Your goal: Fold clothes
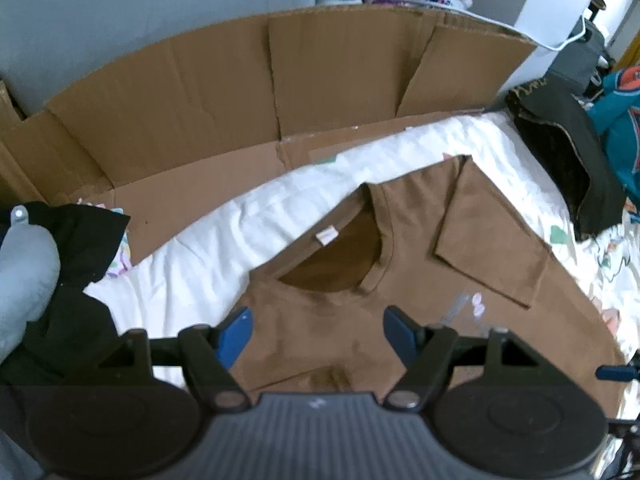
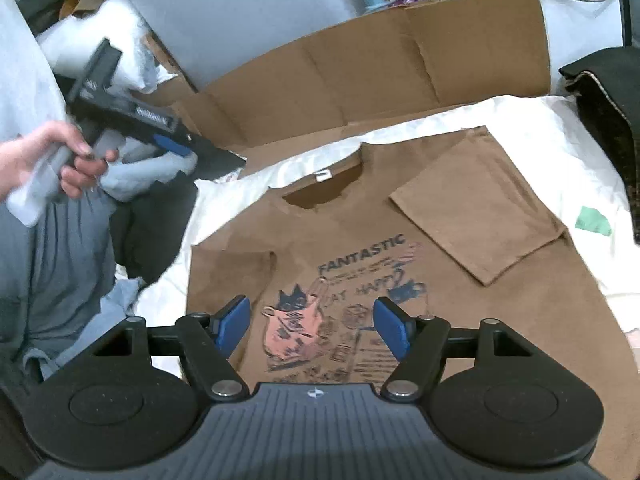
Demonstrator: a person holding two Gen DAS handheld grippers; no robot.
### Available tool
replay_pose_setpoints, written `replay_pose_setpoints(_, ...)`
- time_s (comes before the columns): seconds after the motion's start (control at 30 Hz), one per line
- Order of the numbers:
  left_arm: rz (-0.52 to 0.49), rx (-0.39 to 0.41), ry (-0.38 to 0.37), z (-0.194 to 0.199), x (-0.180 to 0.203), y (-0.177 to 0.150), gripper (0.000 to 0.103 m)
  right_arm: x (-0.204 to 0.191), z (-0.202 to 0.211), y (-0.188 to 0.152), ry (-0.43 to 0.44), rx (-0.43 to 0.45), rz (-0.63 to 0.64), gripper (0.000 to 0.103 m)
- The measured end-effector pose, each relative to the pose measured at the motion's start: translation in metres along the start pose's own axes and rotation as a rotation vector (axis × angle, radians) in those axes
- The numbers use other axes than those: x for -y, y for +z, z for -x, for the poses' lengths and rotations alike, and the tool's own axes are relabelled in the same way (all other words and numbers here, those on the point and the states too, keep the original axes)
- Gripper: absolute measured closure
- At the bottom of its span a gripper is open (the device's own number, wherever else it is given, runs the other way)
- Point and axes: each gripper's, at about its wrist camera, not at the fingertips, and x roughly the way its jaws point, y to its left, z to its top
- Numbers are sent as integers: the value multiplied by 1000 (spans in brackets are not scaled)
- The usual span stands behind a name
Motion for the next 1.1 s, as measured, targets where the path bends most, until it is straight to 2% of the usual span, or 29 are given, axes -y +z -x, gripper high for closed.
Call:
replay_pose_setpoints(0.13,37,-3,20,7,8,-3,28,7,9,0,-42,27,62,29)
replay_pose_setpoints(0.23,162,-1,63,24,9,-14,28,12,16,-3,-143,22,177,27)
replay_pose_setpoints(0.33,237,-13,31,45,15,-29,28,30,25,2,-149,16,115,27)
replay_pose_setpoints(0.37,238,-14,27,50,20,-33,28,35,29,4,-135,13,83,26)
replay_pose_setpoints(0.43,238,-17,20,61,29,-42,24,37,38,4,-120,14,106,26)
replay_pose_setpoints(0.5,245,-17,25,68,36,-49,24,38,48,4,-123,13,136,24)
replay_pose_setpoints(0.73,237,7,38,83,69,-73,24,59,81,2,-93,33,88,22)
replay_pose_setpoints(0.9,222,116,16,100,99,-93,24,73,106,-6,-104,44,104,19)
replay_pose_setpoints(1.0,228,140,-2,107,114,-109,24,80,124,-11,-116,56,126,19)
replay_pose_setpoints(1.1,224,157,16,111,126,-125,24,87,143,-11,-123,65,136,18)
